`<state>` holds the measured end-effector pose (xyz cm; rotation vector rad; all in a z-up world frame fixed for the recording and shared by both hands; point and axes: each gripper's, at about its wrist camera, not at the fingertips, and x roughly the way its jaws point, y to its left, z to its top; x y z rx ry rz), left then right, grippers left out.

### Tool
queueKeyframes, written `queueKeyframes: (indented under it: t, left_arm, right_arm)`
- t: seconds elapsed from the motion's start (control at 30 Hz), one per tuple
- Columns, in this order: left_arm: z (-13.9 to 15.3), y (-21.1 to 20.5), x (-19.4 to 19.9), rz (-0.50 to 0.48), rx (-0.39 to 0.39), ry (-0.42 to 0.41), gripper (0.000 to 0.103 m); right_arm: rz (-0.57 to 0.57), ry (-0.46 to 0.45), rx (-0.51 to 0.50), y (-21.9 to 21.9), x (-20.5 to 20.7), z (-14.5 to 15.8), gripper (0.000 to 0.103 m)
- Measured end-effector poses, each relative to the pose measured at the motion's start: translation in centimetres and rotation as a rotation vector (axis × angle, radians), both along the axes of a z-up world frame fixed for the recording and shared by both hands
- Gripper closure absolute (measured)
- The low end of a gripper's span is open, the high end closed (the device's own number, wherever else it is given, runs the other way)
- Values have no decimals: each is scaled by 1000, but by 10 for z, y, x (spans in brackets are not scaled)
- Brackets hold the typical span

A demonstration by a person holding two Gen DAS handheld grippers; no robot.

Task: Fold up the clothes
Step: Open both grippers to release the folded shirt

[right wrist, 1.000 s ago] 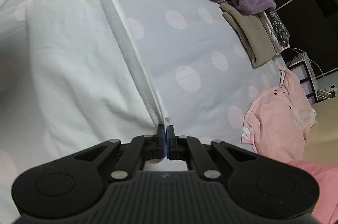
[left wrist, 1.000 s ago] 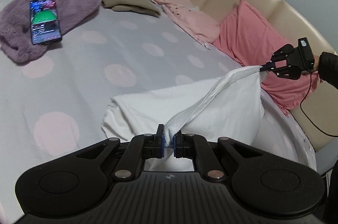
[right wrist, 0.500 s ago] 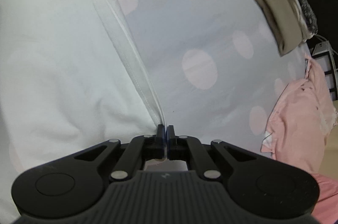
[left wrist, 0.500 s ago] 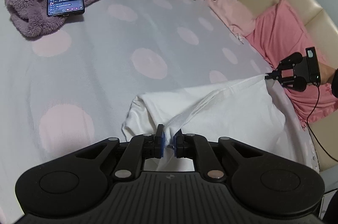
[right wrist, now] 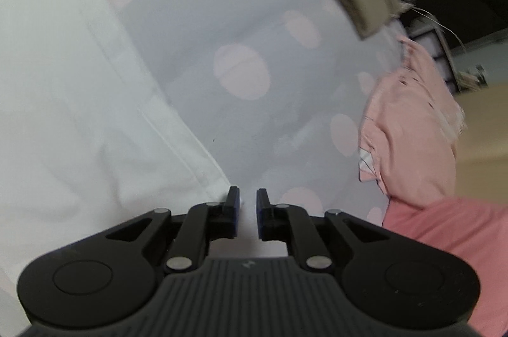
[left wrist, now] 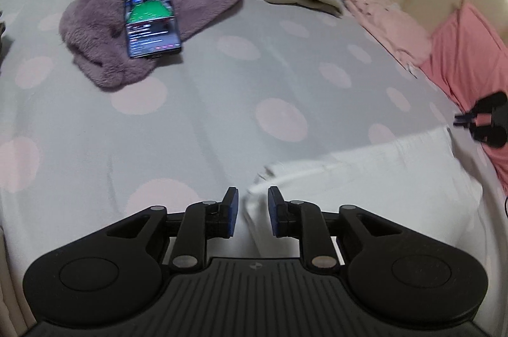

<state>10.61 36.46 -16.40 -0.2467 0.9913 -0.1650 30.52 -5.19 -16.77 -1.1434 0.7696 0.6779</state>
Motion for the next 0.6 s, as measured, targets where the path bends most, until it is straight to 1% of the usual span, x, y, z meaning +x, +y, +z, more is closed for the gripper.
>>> queueKeyframes:
  t: [0.03, 0.07, 0.17, 0.23, 0.3, 0.37, 0.43, 0.5, 0.6]
  left_arm:
    - [1, -4, -3, -12, 1, -4, 80]
    - [-1, -6, -5, -23, -6, -3, 78]
    - [-11, -12, -7, -42, -28, 15, 75]
    - [-16, -10, -5, -34, -33, 30, 75]
    - [-20, -8, -3, -22, -40, 43, 75]
    - [-25, -6, 0, -11, -51, 58, 75]
    - [-29, -3, 2, -1, -69, 72, 75]
    - [-31, -1, 2, 1, -75, 78, 75]
    - [-33, -1, 4, -4, -73, 87, 74]
  right_arm:
    - [-22, 4, 32, -5, -5, 3, 91]
    - [-46, 11, 66, -10, -9, 5, 88]
    - [-155, 86, 195, -23, -17, 8, 82]
    - [-246, 133, 283, -35, -12, 5, 81]
    - [-354, 164, 375, -50, -2, 1, 73]
    - [-446, 196, 457, -61, 4, -6, 70]
    - [-501, 210, 493, -64, 12, -15, 70]
    - [-532, 216, 514, -63, 16, -21, 70]
    - [-540, 211, 537, -57, 17, -25, 69]
